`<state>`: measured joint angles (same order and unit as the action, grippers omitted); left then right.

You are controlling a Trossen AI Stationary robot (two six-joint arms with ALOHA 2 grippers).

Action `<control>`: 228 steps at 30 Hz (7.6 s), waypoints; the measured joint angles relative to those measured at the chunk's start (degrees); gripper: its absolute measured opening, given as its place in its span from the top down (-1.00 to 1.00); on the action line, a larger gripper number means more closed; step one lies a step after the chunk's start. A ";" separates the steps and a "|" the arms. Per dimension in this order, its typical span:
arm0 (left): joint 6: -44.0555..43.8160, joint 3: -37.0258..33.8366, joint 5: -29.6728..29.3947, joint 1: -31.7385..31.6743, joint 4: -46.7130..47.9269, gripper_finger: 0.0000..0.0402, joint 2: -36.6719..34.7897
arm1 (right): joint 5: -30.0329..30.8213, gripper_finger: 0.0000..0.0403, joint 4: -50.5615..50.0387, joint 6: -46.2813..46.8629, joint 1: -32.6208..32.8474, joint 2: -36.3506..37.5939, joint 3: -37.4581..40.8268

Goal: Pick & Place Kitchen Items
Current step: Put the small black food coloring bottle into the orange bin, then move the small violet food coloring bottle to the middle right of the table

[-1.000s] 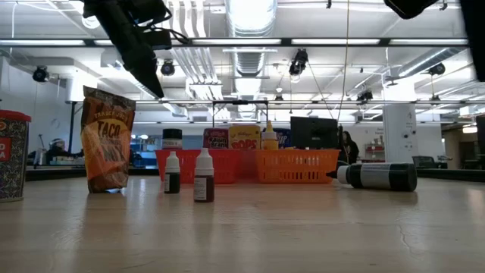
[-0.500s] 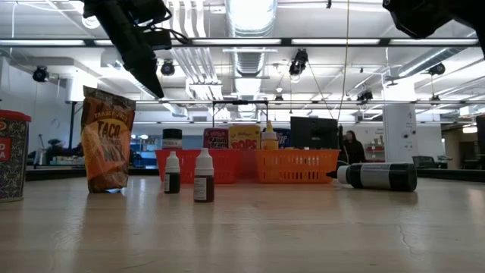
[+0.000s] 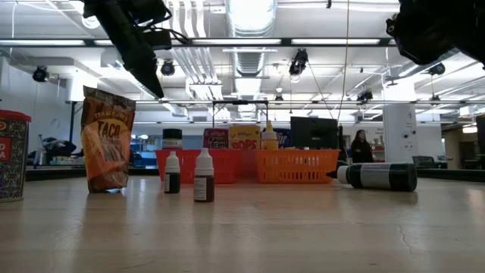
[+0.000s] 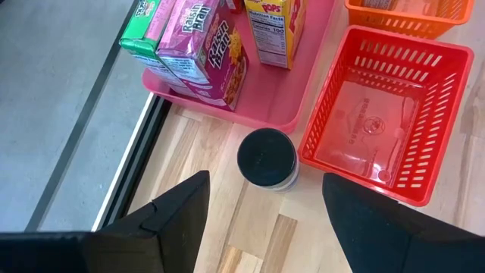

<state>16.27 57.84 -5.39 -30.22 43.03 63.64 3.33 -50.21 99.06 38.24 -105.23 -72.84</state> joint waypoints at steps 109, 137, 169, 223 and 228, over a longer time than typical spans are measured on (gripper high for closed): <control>0.00 0.00 0.00 -0.02 -0.02 -0.30 -0.02 | 1.86 0.73 2.57 -63.10 -49.32 1.57 -1.02; 0.00 0.00 0.00 -0.01 -0.01 -0.30 -0.02 | 2.84 0.53 4.12 -63.45 -49.79 -1.77 -0.15; 0.00 -0.01 0.00 0.00 -0.02 -0.30 -0.02 | 3.52 0.49 -5.09 -61.70 -37.35 11.97 -5.17; -7.92 0.54 8.06 27.58 -8.54 -0.30 1.60 | 22.62 0.96 15.14 -66.24 -24.09 46.12 21.55; -10.45 1.49 7.85 31.02 -7.30 -0.30 1.84 | 22.73 0.96 15.49 -66.20 -24.04 46.12 21.55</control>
<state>5.82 59.33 2.47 0.80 35.73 65.47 26.07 -34.71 32.86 14.20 -59.11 -51.29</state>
